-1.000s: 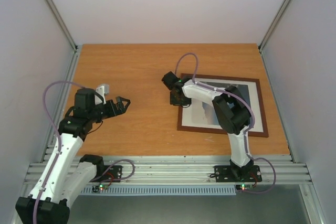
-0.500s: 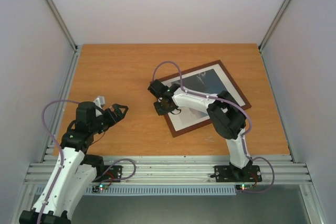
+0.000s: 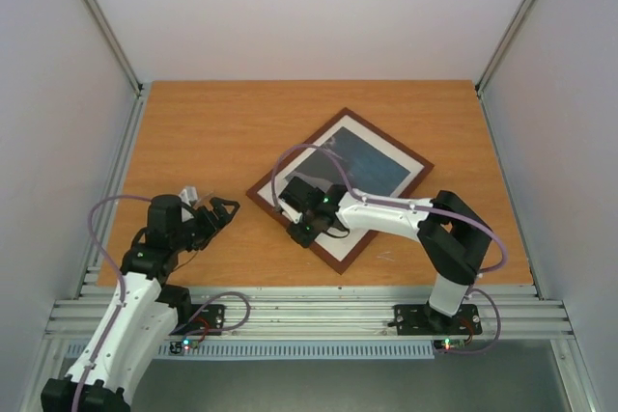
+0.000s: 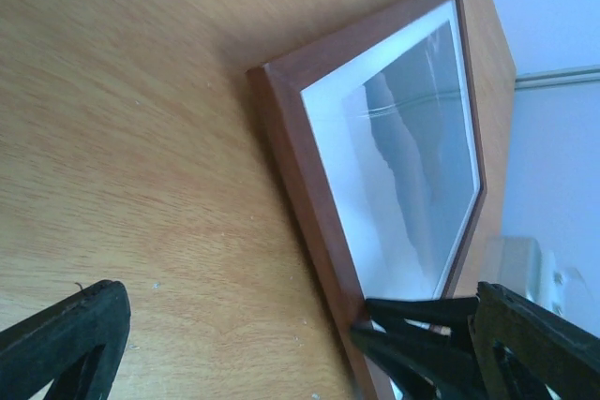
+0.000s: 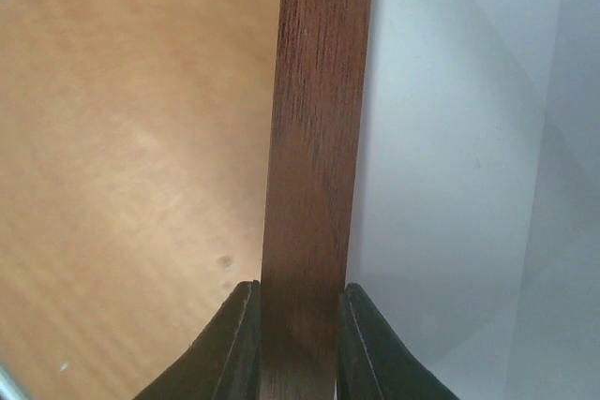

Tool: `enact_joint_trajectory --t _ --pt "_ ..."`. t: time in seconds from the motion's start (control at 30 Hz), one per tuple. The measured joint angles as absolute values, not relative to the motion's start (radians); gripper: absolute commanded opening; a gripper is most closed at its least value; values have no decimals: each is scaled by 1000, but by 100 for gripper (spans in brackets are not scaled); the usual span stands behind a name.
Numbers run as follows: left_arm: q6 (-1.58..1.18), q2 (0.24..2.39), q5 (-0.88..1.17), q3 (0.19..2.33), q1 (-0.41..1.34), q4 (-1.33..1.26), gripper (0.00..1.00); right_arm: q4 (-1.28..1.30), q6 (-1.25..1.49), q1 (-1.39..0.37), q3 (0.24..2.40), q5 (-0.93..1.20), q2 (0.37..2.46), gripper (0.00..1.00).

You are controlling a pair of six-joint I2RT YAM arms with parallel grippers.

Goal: Take the photo out of the frame
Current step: Move the photo frame to the center of the board.

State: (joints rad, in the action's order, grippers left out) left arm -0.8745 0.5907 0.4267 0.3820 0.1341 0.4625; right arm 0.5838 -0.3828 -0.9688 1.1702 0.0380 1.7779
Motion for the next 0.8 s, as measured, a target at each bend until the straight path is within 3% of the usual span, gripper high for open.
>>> enact_joint_trajectory --t 0.6,0.8 --pt "-1010 879 494 239 142 111 98 469 -516 -1018 955 101 1607 1" --pt "-959 908 470 262 151 144 99 476 -523 -1021 903 68 1605 15"
